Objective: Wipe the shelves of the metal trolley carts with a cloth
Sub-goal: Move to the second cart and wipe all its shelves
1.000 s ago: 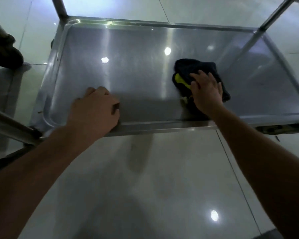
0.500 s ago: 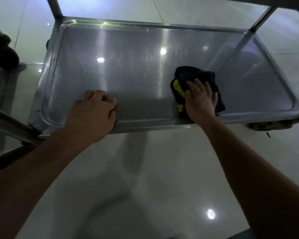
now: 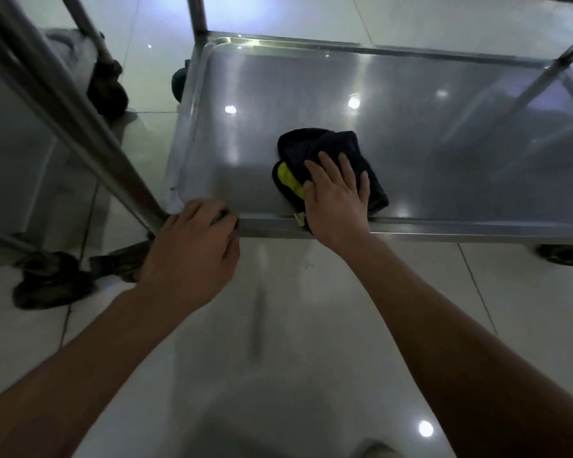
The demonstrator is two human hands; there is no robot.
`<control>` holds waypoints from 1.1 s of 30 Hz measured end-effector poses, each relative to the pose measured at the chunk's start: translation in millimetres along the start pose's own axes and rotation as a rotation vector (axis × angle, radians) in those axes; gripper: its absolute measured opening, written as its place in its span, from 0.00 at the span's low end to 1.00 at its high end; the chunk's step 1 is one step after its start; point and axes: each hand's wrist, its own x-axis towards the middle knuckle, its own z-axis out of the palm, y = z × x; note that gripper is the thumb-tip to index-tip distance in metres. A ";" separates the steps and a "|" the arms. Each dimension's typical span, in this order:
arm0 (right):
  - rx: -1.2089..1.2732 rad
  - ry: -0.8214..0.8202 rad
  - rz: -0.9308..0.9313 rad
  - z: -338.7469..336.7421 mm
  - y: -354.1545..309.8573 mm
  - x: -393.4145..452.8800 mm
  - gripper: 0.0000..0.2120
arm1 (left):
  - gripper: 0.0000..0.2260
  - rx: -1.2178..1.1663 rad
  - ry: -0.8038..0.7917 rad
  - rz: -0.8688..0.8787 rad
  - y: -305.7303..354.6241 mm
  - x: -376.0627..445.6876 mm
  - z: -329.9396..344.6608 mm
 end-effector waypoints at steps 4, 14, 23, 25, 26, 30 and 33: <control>-0.006 -0.025 -0.124 15.0 -37.4 -3.1 0.23 | 0.15 0.000 -0.007 -0.031 -12.6 -20.3 -2.8; 0.088 -0.220 -0.436 37.0 -107.1 12.0 0.21 | 0.16 0.148 -0.016 -0.077 -18.3 -34.7 -11.2; 0.049 -0.293 -0.551 42.2 -129.1 53.0 0.21 | 0.17 0.158 -0.011 -0.082 -17.7 -32.6 -11.2; 0.033 -0.260 -0.523 42.9 -127.2 63.9 0.21 | 0.17 0.176 -0.011 -0.077 -16.1 -30.6 -11.3; 0.023 -0.244 -0.503 43.2 -124.2 68.7 0.21 | 0.17 0.181 -0.023 -0.080 -14.9 -29.6 -11.7; 0.028 -0.189 -0.354 41.4 -100.5 74.8 0.22 | 0.16 0.165 -0.076 -0.109 -9.0 -22.7 -14.2; 0.040 -0.127 -0.271 33.4 -72.0 66.1 0.22 | 0.14 0.154 -0.095 -0.107 -7.0 -16.6 -15.2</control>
